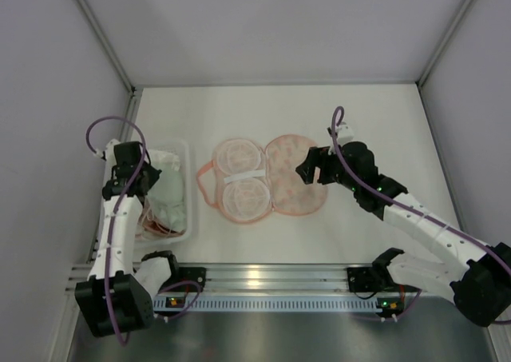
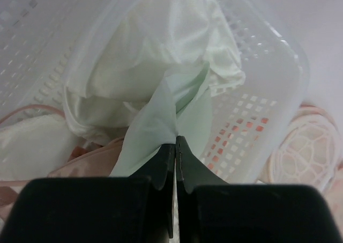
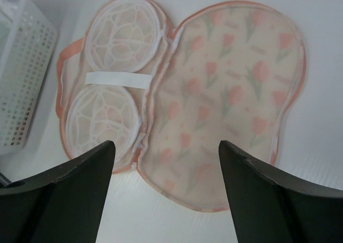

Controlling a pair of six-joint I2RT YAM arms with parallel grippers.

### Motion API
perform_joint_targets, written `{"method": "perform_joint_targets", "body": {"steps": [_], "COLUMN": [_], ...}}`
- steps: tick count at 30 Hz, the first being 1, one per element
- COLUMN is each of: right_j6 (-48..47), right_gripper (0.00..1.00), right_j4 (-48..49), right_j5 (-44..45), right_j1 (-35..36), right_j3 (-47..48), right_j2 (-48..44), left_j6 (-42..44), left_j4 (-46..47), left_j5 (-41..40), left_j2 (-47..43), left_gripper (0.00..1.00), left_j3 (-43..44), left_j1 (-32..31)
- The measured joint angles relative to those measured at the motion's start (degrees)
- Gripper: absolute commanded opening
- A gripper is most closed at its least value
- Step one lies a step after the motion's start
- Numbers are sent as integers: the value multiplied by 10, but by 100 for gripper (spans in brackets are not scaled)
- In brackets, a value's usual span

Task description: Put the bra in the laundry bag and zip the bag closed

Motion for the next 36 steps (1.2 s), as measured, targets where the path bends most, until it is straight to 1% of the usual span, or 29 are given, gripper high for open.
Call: {"method": "perform_joint_targets", "body": {"steps": [5,9,13,17,22,24,25,28,30,33,36], "right_j6": [21,33,38,39,40,39,38,44,50,56,42], "right_gripper": [80,80,81,81,82,82,82,84,85,89,90], "right_j4": [-10,-4,9,24,58,75,83,92,89,84,94], "right_j5": [38,45,42,26,12,0,-6,-7,5,23,21], "right_j1": [0,0,0,0,0,0,0,0,-1,-11,-21], "right_j3": [0,0,8,23,40,48,52,64,67,61,36], "right_j2": [0,1,22,45,57,63,66,68,64,32,-38], "left_j6": [30,52,65,69,71,75,76,77,76,75,75], "left_j4": [-6,-12,-15,-17,-21,-22,-22,-17,-14,-9,-4], "left_j5": [64,119,194,245,276,264,256,205,182,156,127], "left_j2": [-11,-36,-54,-49,-12,12,27,75,108,151,188], "left_gripper": [0,0,0,0,0,0,0,0,0,0,0], "left_j3": [62,141,212,270,343,372,388,426,440,445,449], "left_j1": [0,0,0,-9,-43,-81,-111,-235,-297,-352,-399]}}
